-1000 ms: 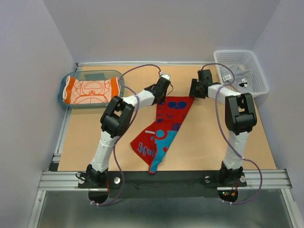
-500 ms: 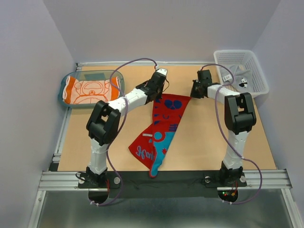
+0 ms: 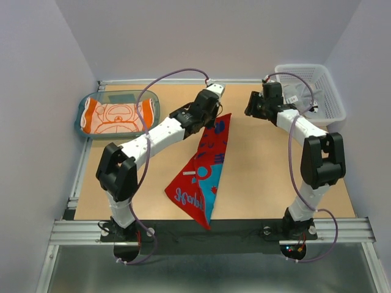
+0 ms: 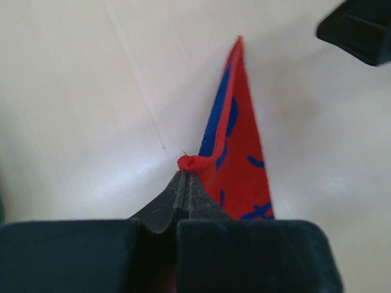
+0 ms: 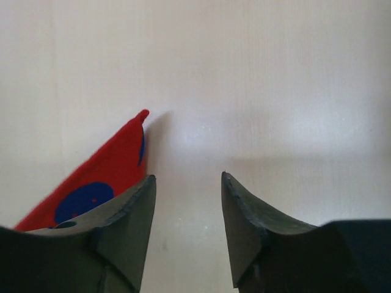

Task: Fold and stack the towels
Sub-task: Flatten out the crumpled towel

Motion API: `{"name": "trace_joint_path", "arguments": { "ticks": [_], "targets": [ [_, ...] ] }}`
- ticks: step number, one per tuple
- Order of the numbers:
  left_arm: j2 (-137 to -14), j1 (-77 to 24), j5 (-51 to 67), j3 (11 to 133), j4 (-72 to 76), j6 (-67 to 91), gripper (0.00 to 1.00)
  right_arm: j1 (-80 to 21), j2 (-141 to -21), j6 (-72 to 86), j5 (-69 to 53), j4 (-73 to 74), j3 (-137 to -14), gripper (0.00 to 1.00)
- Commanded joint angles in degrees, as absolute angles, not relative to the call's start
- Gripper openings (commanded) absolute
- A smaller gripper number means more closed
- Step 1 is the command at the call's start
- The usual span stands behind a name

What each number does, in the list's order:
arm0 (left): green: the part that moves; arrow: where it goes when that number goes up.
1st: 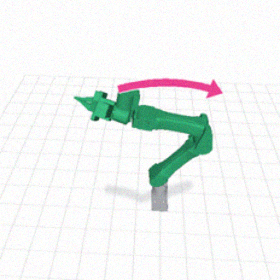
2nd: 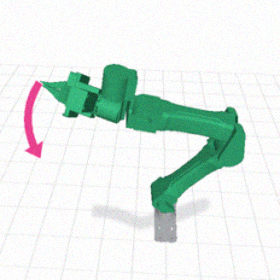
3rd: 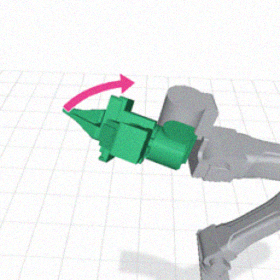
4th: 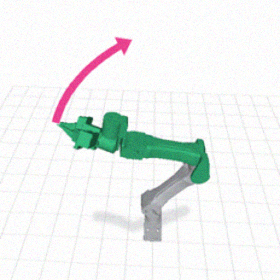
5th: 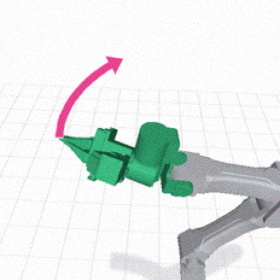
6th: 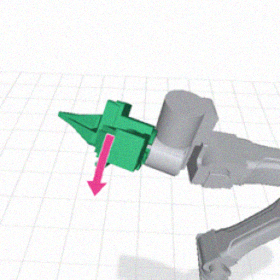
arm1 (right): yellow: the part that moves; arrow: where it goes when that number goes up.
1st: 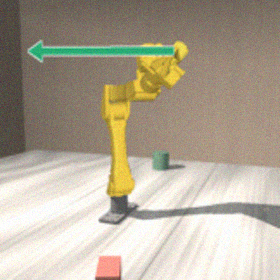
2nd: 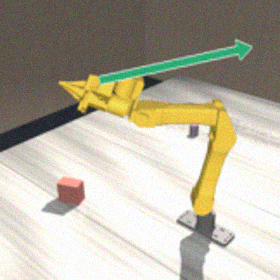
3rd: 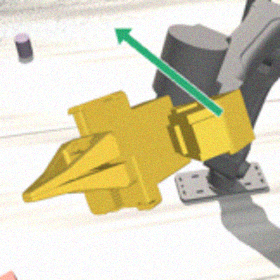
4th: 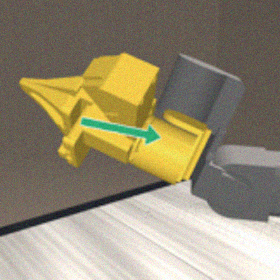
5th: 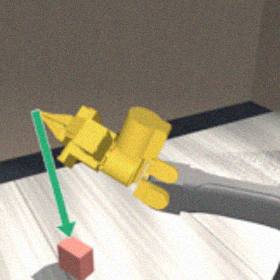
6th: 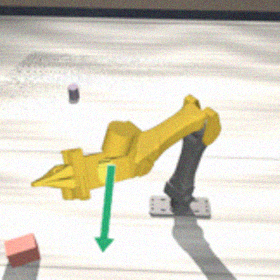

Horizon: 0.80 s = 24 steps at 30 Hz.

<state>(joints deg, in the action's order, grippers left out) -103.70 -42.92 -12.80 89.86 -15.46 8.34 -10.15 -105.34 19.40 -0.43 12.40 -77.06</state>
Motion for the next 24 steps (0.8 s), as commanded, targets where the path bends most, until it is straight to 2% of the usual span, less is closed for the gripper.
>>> {"name": "trace_joint_path", "arguments": {
  "ticks": [1,6,8,10,11,12,13,15,18,20,24],
  "targets": [
    [-94.9,-46.0,-9.3,88.4,-15.5,12.4,0.00,-9.9,-98.3,18.3,-1.2,10.3,-75.3,0.55],
    [-100.5,-48.2,-5.5,92.2,-12.7,19.7,0.00,-9.9,-90.6,19.5,6.0,10.2,-70.1,0.65],
    [-104.3,-50.0,-3.1,97.9,-11.4,21.0,0.00,-9.8,-87.0,19.8,11.8,10.3,-68.5,0.68],
    [-109.7,-51.3,-0.3,103.2,-10.2,23.2,0.04,-8.6,-84.7,20.7,14.7,10.4,-66.2,0.71],
    [-111.3,-52.6,2.5,104.7,-9.2,23.7,0.10,-8.1,-82.7,21.1,16.2,10.3,-65.5,0.72],
    [-113.9,-53.2,5.0,106.2,-8.8,24.3,0.32,-7.0,-81.7,21.7,17.0,10.4,-64.0,0.72],
    [-114.8,-53.7,6.1,108.3,-8.4,25.2,0.42,-6.2,-80.9,22.6,17.9,10.3,-63.4,0.72],
    [-115.7,-55.0,8.3,109.0,-6.6,26.5,0.53,-4.3,-78.7,23.3,19.2,10.5,-62.1,0.72],
    [-112.4,-56.0,10.3,105.7,-3.3,27.1,0.78,-2.7,-76.9,24.6,20.0,10.4,-60.0,0.72],
    [-109.0,-56.0,9.3,99.3,-1.1,27.7,0.84,-2.4,-76.7,24.5,18.7,10.5,-59.4,0.72],
    [-98.5,-55.5,1.7,85.4,-0.4,27.2,0.84,-2.4,-78.0,23.0,11.3,10.4,-59.1,0.70]
  ]
}}
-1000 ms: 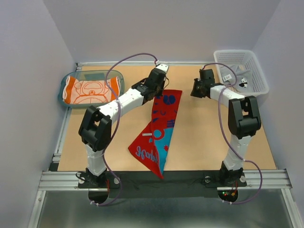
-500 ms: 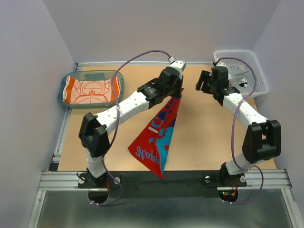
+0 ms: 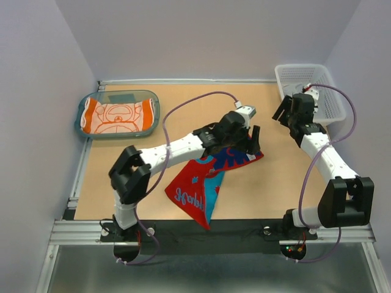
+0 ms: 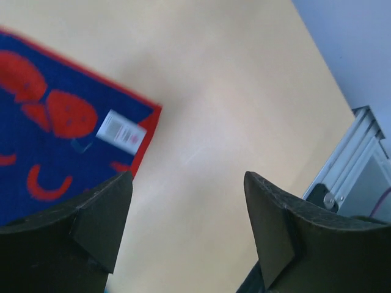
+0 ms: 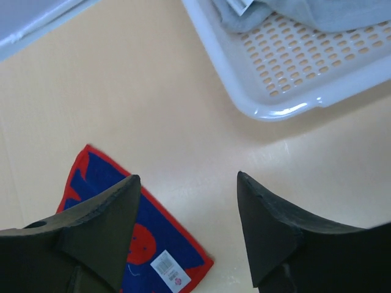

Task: Fold and stack the towels
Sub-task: Flatten out the crumpled towel

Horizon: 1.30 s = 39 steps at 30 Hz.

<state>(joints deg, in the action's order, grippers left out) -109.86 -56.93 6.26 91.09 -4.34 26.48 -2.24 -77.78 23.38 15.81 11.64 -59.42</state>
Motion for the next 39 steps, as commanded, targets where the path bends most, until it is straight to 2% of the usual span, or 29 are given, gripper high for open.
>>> {"name": "trace_joint_path", "arguments": {
  "ticks": [1,2,4,5,6,7,10,14,19,25,30,34,39],
  "targets": [
    [-95.0,-55.2,-2.2,80.2,-0.4,26.9,0.81,-2.5,-78.9,21.6,6.3,10.3,-59.1,0.66],
    [-93.4,-54.8,-3.6,77.7,-0.4,26.8,0.80,-2.5,-79.4,21.1,6.2,10.4,-59.1,0.64],
    [-90.9,-54.1,-6.7,71.4,-2.8,26.5,0.75,-2.5,-80.3,20.7,-2.3,10.5,-58.4,0.61],
    [-90.5,-53.5,-7.7,69.6,-5.3,26.4,0.73,-2.6,-80.7,21.1,-4.6,10.7,-58.1,0.53],
    [-90.5,-53.4,-9.6,68.0,-6.8,26.4,0.67,-3.1,-81.0,21.6,-7.5,11.4,-57.1,0.49],
    [-90.5,-53.3,-10.4,65.3,-9.0,26.8,0.63,-3.3,-81.2,22.5,-8.5,11.7,-56.3,0.39],
    [-91.1,-53.2,-11.6,61.3,-10.5,27.5,0.54,-5.5,-81.1,23.6,-10.6,12.3,-52.8,0.32],
    [-92.0,-52.7,-12.1,56.7,-13.5,29.0,0.44,-8.6,-82.9,25.1,-12.4,12.7,-49.2,0.31],
    [-93.5,-52.2,-12.4,55.0,-17.1,29.4,0.43,-9.9,-88.8,26.6,-11.9,13.1,-47.5,0.31],
    [-91.2,-49.4,-9.8,49.8,-18.5,31.2,0.42,-9.8,-97.3,25.8,-0.3,13.0,-50.1,0.32],
    [-87.4,-45.5,-6.9,44.1,-17.8,33.6,0.42,-8.9,-106.4,21.9,7.0,13.1,-58.3,0.33],
    [-83.9,-44.1,-4.0,40.8,-15.8,36.4,0.43,-8.3,-112.3,16.1,9.1,13.3,-70.1,0.36],
    [-84.2,-44.1,3.1,41.2,-9.4,40.9,0.52,-8.3,-118.4,9.7,7.9,13.5,-81.7,0.39]
  ]
}}
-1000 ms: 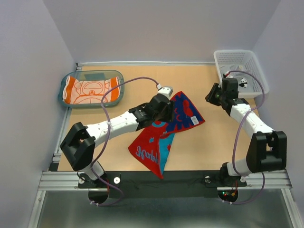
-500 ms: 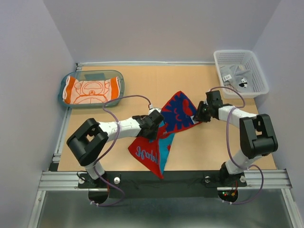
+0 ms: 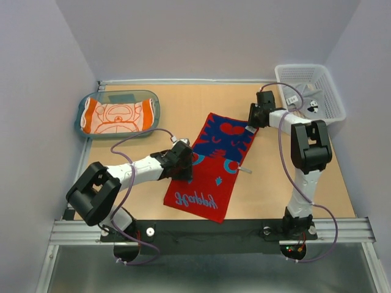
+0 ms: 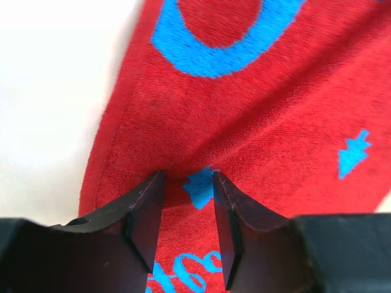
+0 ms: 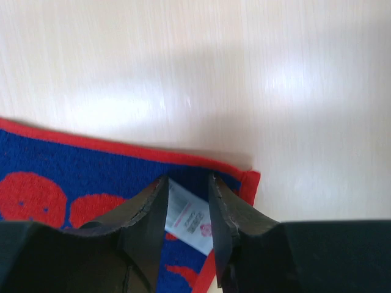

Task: Fold and stack the towels
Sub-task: Flatten out the crumpled towel

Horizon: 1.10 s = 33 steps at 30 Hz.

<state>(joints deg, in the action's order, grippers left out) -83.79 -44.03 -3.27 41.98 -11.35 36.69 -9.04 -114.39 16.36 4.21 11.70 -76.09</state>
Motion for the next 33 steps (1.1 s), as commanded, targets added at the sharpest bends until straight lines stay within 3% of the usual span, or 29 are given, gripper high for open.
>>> {"name": "trace_joint_path", "arguments": {
  "ticks": [1,7,15,21,28,33],
  "targets": [
    [-84.5,-44.2,3.9,41.9,-8.7,41.7,0.54,-8.3,-119.2,7.8,7.7,13.6,-83.5,0.40],
    [-83.1,-45.3,4.0,47.3,-6.1,45.1,0.68,-8.5,-117.3,6.7,2.6,16.9,-89.1,0.46],
    [-82.5,-45.3,-4.6,50.6,-10.6,40.1,0.71,-17.1,-96.6,14.3,-3.2,19.4,-66.1,0.47],
    [-89.4,-44.8,-8.9,59.1,-10.9,30.8,0.70,-21.3,-92.3,18.4,-3.3,20.0,-57.9,0.47],
    [-104.5,-44.0,-11.2,74.0,-11.5,27.2,0.58,-22.0,-94.7,17.1,-4.4,20.0,-57.7,0.47],
    [-108.3,-43.8,-11.7,75.3,-15.1,30.4,0.48,-22.0,-97.4,15.6,-2.6,20.7,-58.0,0.47]
  ]
}}
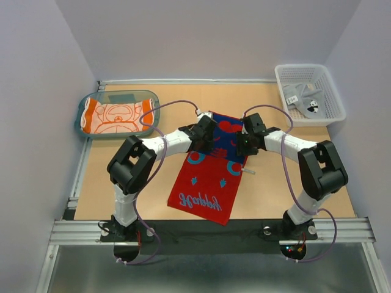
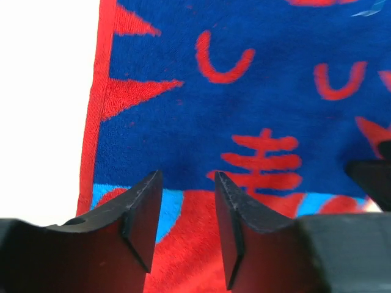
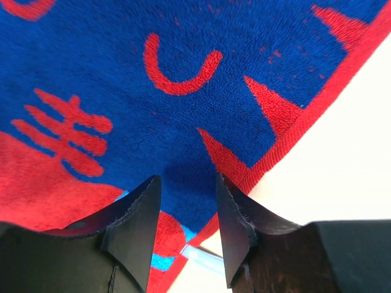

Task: Fold and stack the towels
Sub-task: Flatten out the crumpled towel

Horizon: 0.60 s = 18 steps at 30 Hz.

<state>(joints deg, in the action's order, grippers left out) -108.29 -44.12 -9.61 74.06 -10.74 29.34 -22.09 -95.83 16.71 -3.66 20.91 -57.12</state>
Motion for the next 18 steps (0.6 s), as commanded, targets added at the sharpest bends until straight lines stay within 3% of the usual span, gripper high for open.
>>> {"name": "trace_joint_path", "arguments": {
  "ticks": [1,7,13,18],
  "targets": [
    [-107.8,-43.7,-11.6,72.8,-15.3,31.8,0.48,-22.0,-97.6,14.9,-1.9,20.8,-58.1,0.47],
    [-100.1,-42.3,-10.2,55.7,-10.1,42.4,0.46,-22.0,-100.9,11.2,2.1,22.1,-60.3,0.47],
    [-91.9,-41.7,-6.9,46.7,-6.2,49.5,0.46,-22.0,-104.7,4.8,7.5,24.1,-65.6,0.47],
    [-85.3,-41.9,-6.8,44.4,-6.0,49.7,0.59,-22.0,-101.2,1.0,4.1,26.1,-67.2,0.47]
  ]
}}
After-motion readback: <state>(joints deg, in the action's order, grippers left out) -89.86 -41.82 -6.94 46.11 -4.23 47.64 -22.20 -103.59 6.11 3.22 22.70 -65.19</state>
